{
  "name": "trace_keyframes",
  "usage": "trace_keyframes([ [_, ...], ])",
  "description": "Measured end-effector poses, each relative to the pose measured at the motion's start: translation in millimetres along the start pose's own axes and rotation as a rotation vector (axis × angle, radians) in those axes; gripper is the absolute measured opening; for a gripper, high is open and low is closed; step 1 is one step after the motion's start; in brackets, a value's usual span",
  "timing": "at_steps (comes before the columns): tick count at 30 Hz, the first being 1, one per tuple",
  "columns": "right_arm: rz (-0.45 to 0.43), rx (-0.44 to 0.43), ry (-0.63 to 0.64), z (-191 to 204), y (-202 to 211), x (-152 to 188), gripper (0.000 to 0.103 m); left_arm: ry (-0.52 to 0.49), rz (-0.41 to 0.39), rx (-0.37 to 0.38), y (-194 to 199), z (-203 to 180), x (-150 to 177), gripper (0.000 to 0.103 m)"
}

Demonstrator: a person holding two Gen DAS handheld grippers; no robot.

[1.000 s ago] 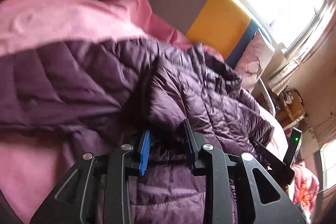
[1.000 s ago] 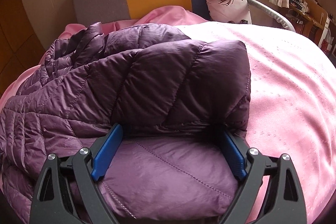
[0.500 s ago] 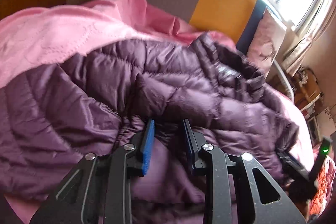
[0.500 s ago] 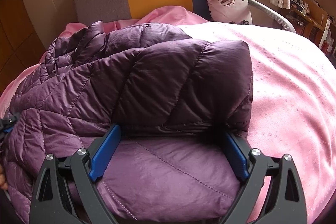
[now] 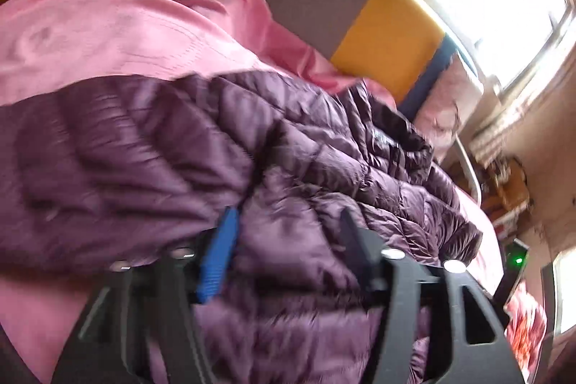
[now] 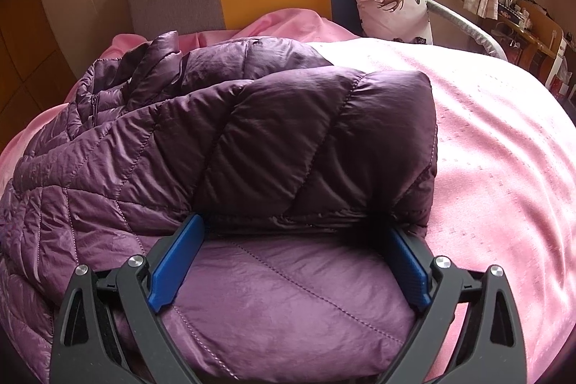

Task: Fold large clothes

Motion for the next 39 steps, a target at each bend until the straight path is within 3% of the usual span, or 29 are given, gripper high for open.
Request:
trace_keyframes([
  [5, 0.021, 0.069, 0.015, 7.5, 19.4, -1.4, 0.1, 0.148, -0.04, -0.041, 48.8, 63.7, 29.6, 0.066],
  [8, -0.03, -0.005, -0.002, 24.0, 51.2, 7.7, 0.101, 0.269, -0.073, -0.096, 78.8, 121.4, 44.2, 0.066],
  [12, -0.041, -0.108, 0.082, 65.8, 85.6, 40.4, 0.101, 0.466, -0.155, -0.156, 128.0, 208.7, 53.9, 0.066],
  [18, -0.013, -0.179, 0.18, 112.7, 104.5, 95.9, 0.101, 0.779, -0.311, -0.122, 189.1, 313.2, 59.9, 0.065],
  [20, -0.014, -0.181, 0.195, 121.6, 107.8, 108.0, 0.101, 0.857, -0.338, -0.093, 199.9, 340.7, 60.0, 0.055],
  [21, -0.013, -0.183, 0.199, 125.3, 108.9, 112.3, 0.101, 0.884, -0.34, -0.087, 202.0, 350.1, 59.2, 0.046],
  [22, -0.009, -0.187, 0.201, 129.2, 108.8, 117.4, 0.101, 0.907, -0.335, -0.082, 203.7, 360.8, 57.6, 0.029],
  [23, -0.002, -0.187, 0.201, 130.4, 108.3, 121.2, 0.101, 0.915, -0.33, -0.088, 204.6, 365.2, 55.8, 0.023],
  [25, 0.01, -0.18, 0.195, 128.1, 105.6, 127.7, 0.101, 0.889, -0.334, -0.092, 208.7, 364.5, 47.2, 0.01],
  [30, 0.022, -0.204, 0.162, 124.3, 107.4, 134.0, 0.101, 0.635, -0.379, -0.096, 228.1, 305.8, 8.8, 0.009],
  [35, 0.029, -0.244, 0.114, 117.7, 111.7, 134.3, 0.1, 0.263, -0.416, -0.006, 233.3, 174.9, -19.8, 0.009],
  [39, 0.026, -0.285, 0.067, 111.5, 117.8, 132.1, 0.1, 0.01, -0.338, 0.089, 203.1, 70.7, -12.9, 0.009],
])
Point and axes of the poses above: each gripper's, at about its wrist camera, not at the fingertips, and y roughly against the way its jaws point, z to its left, x to its underside, the point moved 9 cm from there along -y, roughly the way its jaws point, and after that the axes turned 8 degrees about z, right-handed, at the moved point
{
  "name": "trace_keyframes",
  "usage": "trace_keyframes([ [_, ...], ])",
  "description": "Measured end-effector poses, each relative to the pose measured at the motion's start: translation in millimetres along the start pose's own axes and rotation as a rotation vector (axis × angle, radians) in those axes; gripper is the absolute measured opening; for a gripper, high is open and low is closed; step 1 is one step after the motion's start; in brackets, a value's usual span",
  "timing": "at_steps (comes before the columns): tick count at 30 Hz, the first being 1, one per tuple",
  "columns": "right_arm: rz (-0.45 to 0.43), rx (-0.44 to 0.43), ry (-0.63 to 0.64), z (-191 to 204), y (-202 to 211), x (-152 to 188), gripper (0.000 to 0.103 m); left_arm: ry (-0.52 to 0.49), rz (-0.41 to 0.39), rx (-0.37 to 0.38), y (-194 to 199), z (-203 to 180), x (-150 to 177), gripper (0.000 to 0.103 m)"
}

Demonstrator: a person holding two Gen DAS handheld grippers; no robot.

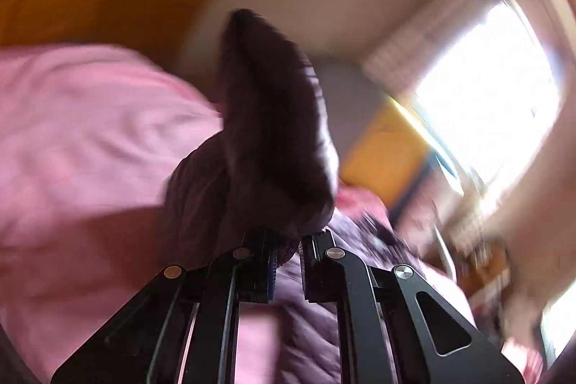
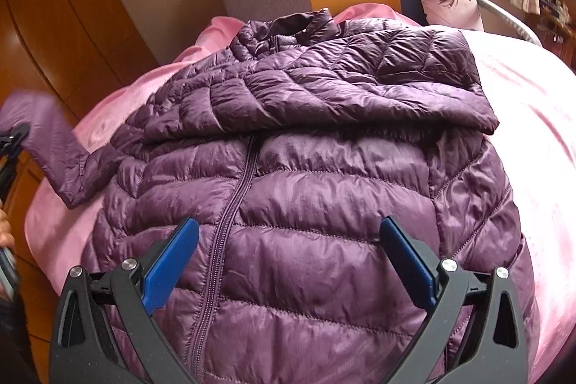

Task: Fold large clothes

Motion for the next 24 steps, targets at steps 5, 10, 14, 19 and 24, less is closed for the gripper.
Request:
trace_keyframes([
  [5, -0.02, -0.048, -0.056, -10.3, 12.3, -5.4, 0.099, -0.231, 0.187, 0.093, -65.1, -97.1, 67.7, 0.009],
  [10, -0.031, -0.107, -0.104, -18.9, 20.7, -13.4, 0.093, -0.333, 0.377, 0.081, -122.0, -128.8, 138.3, 0.018],
  [14, -0.021, -0.208, -0.141, -11.8, 19.0, -24.0, 0.091, -0.339, 0.446, 0.069, -132.6, -117.5, 166.8, 0.036],
  [19, 0.045, -0.373, -0.169, 23.8, -5.0, -43.1, 0.091, -0.333, 0.44, 0.089, -119.0, -104.3, 172.2, 0.066],
  [24, 0.159, -0.492, -0.211, 59.6, -44.0, -54.8, 0.091, -0.313, 0.428, 0.113, -111.7, -103.1, 172.6, 0.073],
])
Point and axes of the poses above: each gripper's, at about its wrist camera, not at the fingertips, and y roughly against the way its jaws point, z to its left, x to its underside, the point moved 9 cm from there along -y, roughly the way its jaws point, and after that the axes turned 8 degrees about z, right-handed, at the moved point
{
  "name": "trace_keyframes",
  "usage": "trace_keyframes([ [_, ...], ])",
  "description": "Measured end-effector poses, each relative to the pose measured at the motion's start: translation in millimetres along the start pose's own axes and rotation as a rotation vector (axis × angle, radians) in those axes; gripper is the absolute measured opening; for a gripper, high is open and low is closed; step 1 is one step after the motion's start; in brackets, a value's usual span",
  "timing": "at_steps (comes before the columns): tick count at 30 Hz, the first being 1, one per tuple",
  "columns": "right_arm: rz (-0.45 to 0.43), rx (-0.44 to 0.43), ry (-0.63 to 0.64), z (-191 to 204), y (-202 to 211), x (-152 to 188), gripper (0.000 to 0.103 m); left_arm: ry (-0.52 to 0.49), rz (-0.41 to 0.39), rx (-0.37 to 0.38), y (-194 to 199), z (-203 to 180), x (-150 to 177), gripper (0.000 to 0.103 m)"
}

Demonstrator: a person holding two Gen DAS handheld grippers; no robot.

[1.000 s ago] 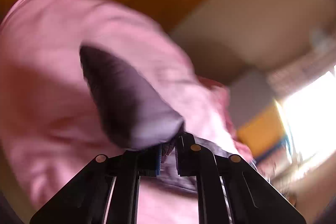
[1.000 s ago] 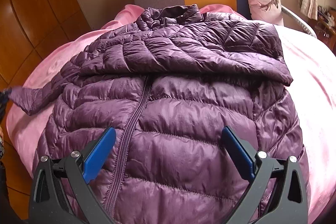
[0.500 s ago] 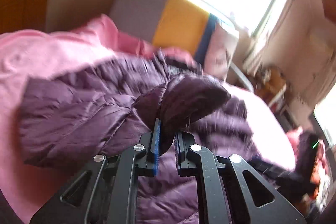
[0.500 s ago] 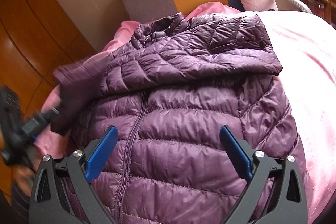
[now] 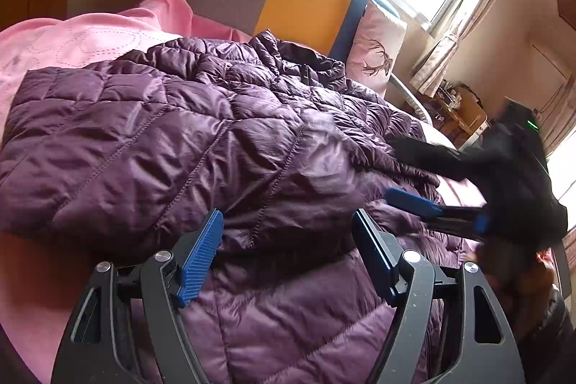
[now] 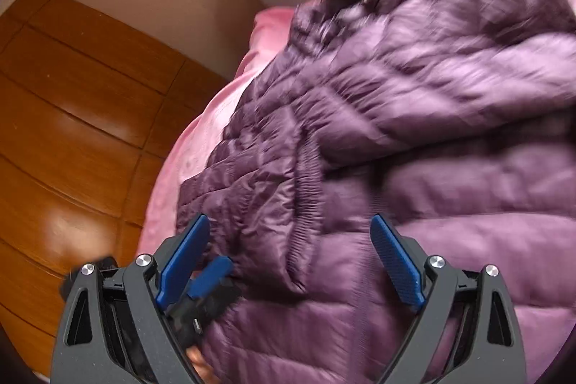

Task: Fold large clothes
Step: 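Grasp the elastic sleeve cuff with the right tool and fold it across the front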

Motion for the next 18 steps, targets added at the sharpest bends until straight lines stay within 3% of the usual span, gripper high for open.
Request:
trace_keyframes([
  [4, 0.022, 0.133, 0.046, -0.9, -28.1, -1.8, 0.089, 0.006, -0.01, 0.031, 12.1, 0.4, 9.6, 0.073],
  [6, 0.023, 0.203, 0.102, 3.5, -34.6, 0.5, 0.051, 0.006, -0.009, 0.037, 16.3, 1.0, 15.9, 0.073],
  [7, 0.037, 0.218, 0.139, 10.3, -37.4, 2.9, 0.027, 0.01, -0.004, 0.046, 18.2, 2.0, 21.5, 0.073],
  [8, 0.04, 0.225, 0.173, 19.4, -36.9, 4.8, 0.016, 0.013, 0.0, 0.05, 19.0, 3.0, 25.7, 0.073],
  [10, 0.003, 0.265, 0.278, 43.1, -27.3, 5.5, 0.011, 0.02, 0.004, 0.048, 20.1, 5.9, 32.6, 0.073],
  [13, -0.074, 0.257, 0.374, 84.0, 0.0, -8.2, 0.009, 0.043, -0.017, 0.036, 22.7, 13.0, 29.0, 0.073],
  [18, -0.248, 0.239, 0.394, 120.0, 61.6, -57.4, 0.009, 0.103, -0.054, -0.033, 25.4, 33.3, 1.4, 0.073],
])
Point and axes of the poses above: each gripper's, at about its wrist camera, not at the fingertips, and y roughly against the way its jaws point, z to its left, x to its underside, the point moved 9 cm from there along -y, roughly the way its jaws point, and after that the axes turned 8 degrees about z, right-handed, at the moved point
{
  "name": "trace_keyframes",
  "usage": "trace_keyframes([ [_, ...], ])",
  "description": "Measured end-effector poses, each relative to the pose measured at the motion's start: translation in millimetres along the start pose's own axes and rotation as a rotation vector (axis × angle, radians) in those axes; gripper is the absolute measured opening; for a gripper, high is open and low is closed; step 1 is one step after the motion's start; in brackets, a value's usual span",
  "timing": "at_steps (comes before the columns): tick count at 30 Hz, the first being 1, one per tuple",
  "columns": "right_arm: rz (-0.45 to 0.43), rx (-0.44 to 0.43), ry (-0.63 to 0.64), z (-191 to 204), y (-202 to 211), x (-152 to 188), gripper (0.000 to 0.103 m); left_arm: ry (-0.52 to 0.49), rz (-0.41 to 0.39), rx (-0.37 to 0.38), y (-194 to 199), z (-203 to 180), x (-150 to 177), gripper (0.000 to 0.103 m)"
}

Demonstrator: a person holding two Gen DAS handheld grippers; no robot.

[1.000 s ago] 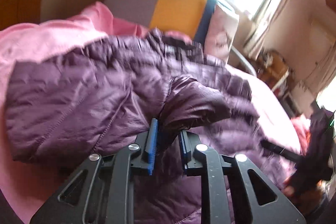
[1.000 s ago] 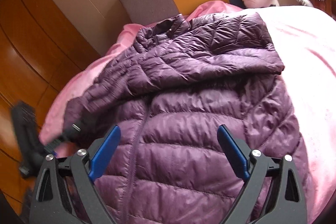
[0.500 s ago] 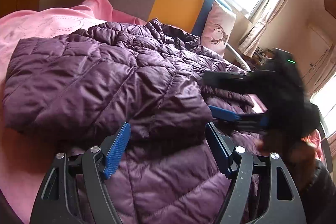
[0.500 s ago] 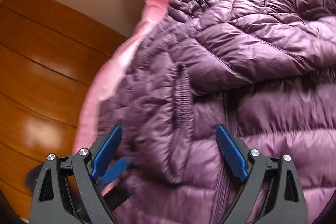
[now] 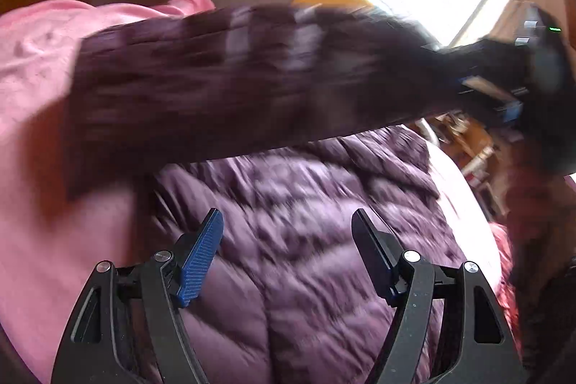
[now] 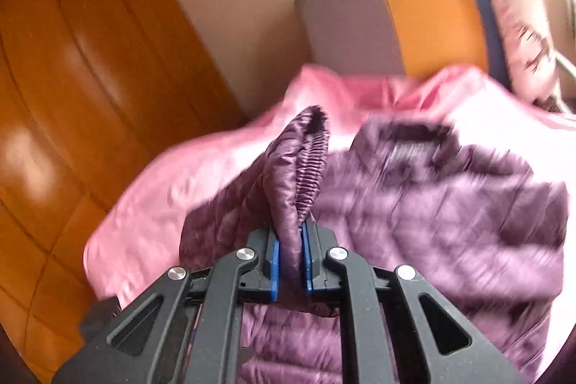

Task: Fold large clothes

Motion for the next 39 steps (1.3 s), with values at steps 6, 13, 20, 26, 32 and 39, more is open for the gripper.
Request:
trace_keyframes([
  [6, -0.148, 0.041, -0.159, -64.6, 41.7, -47.0, 0.009, 0.094, -0.012, -0.191, -11.4, 36.1, -39.5, 0.073],
  [13, -0.159, 0.149, -0.364, -173.2, 62.8, -19.3, 0.009, 0.204, 0.05, -0.365, -37.2, 80.4, -54.9, 0.073],
  [20, -0.025, 0.254, -0.52, -251.6, 37.8, 46.1, 0.009, 0.173, 0.092, -0.449, -56.3, 88.5, -52.5, 0.073],
  [26, 0.034, 0.312, -0.521, -278.0, 23.5, 72.5, 0.01, 0.155, 0.091, -0.425, -45.1, 86.2, -51.4, 0.073],
  [32, 0.017, 0.4, -0.434, -276.9, 35.8, 73.2, 0.038, 0.106, -0.059, -0.338, -1.5, 61.0, -70.0, 0.073],
  [39, -0.079, 0.444, -0.227, -226.1, 42.4, 47.9, 0.071, -0.017, -0.101, -0.277, -11.0, 18.4, -104.3, 0.079],
])
Point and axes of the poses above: each gripper's, at about its wrist camera, not at the fingertips, and y roughly against the way its jaws point, z to its left, x to its underside, the point moved 9 cm from there along -y, roughly the way its jaws point, and after that the axes turned 8 degrees about z, right-handed, at the moved point
